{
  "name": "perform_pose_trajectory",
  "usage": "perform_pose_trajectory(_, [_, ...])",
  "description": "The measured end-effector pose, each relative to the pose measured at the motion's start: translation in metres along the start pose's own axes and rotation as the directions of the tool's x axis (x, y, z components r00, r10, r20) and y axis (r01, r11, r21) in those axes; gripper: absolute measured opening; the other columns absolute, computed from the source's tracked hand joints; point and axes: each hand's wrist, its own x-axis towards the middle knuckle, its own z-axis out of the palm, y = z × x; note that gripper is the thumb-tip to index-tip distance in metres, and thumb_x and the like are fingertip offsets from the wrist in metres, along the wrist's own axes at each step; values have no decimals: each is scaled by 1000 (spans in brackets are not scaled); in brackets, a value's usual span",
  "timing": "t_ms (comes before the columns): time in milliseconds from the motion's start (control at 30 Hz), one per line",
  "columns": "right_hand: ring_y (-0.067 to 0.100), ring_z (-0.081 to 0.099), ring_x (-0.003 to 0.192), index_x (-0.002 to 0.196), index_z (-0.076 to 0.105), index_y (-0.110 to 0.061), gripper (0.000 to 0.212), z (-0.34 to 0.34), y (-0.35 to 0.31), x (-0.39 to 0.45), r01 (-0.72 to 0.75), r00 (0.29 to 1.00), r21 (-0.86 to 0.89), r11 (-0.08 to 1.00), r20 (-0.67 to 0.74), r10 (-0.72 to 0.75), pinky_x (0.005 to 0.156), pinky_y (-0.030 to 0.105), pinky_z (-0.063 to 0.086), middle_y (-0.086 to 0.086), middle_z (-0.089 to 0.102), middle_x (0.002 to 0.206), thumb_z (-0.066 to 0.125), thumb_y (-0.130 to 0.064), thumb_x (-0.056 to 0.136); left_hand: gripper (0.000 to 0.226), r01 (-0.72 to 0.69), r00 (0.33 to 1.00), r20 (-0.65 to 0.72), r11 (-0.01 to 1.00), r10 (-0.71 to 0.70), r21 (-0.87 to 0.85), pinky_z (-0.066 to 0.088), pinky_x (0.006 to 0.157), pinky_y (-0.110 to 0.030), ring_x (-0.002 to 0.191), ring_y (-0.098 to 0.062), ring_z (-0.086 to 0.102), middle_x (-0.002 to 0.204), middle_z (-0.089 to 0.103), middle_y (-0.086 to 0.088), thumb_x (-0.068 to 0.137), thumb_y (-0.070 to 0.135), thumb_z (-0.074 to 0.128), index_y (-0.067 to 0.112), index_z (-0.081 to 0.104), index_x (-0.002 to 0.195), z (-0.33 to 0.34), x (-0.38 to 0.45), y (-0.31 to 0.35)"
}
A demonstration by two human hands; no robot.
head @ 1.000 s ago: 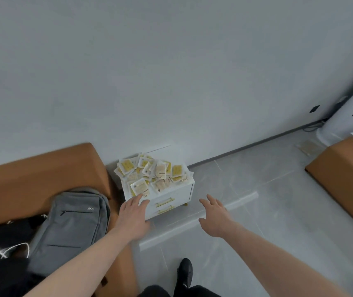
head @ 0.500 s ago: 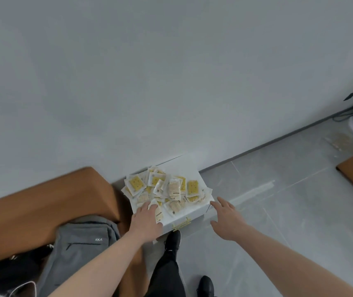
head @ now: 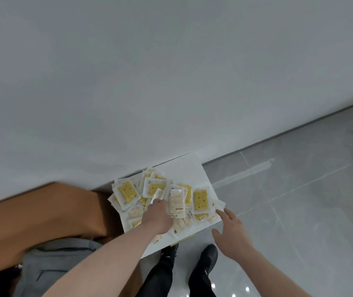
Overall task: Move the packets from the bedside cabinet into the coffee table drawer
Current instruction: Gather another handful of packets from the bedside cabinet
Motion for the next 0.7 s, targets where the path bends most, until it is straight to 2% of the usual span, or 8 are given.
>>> perform_pose_trajectory(100, [25,25,155,163,27,-27,67,14,5,35,-22,1000,37,999,14,21,123,37,31,-2,19,171,55,-31,102,75,61,998,-26,995,-63,-78,48,106,-44,140,-26,41,157,32,-3,94,43,65,18,31,155,11,42,8])
perform_pose_trajectory(267, [25,32,151,160,34,-25,65,44,19,73,-64,998,121,991,8,64,121,38,35,-3,27,167,58,-26,100,98,208,972,-77,964,-223,-167,51,100,-44,138,-29,41,154,31,-6,83,61,73,12,26,154,37,101,12])
perform_pose_trajectory(400, [22,40,145,155,43,-28,60,66,28,86,-94,995,219,971,-17,100,115,37,41,-7,34,162,61,-21,98,107,288,927,-187,937,-325,-200,52,98,-44,135,-30,44,151,35,-9,74,64,80,12,26,150,60,128,9])
perform_pose_trajectory(467, [17,48,134,151,47,-27,57,74,34,89,-110,992,286,952,-29,124,105,31,45,-7,38,158,62,-17,98,106,287,914,-237,937,-330,-199,53,99,-45,133,-30,46,148,40,-10,73,61,83,11,27,148,68,136,7])
perform_pose_trajectory(500, [12,53,121,150,48,-27,55,77,37,89,-119,990,307,944,-31,135,99,28,46,-7,39,157,62,-16,98,106,282,912,-244,937,-329,-207,52,101,-46,134,-30,47,148,42,-9,73,59,84,11,27,148,70,137,6])
perform_pose_trajectory(567, [4,52,98,148,50,-26,53,81,43,90,-133,988,314,940,-35,151,91,24,42,-8,42,154,61,-15,97,96,260,912,-253,932,-323,-253,51,101,-48,131,-29,51,142,51,-6,75,53,85,12,34,144,73,139,5])
perform_pose_trajectory(633, [4,51,92,147,51,-27,53,86,47,90,-139,986,321,937,-46,162,88,23,41,-8,44,152,61,-14,97,73,239,913,-261,930,-313,-280,52,99,-48,122,-27,56,130,60,-2,77,48,84,16,47,131,73,138,2])
perform_pose_trajectory(700, [-2,55,86,145,52,-28,52,87,48,92,-138,985,332,933,-50,163,80,20,42,-9,45,149,62,-14,96,60,229,923,-248,937,-295,-263,51,100,-46,122,-25,55,129,61,0,81,47,81,18,56,128,72,138,-2])
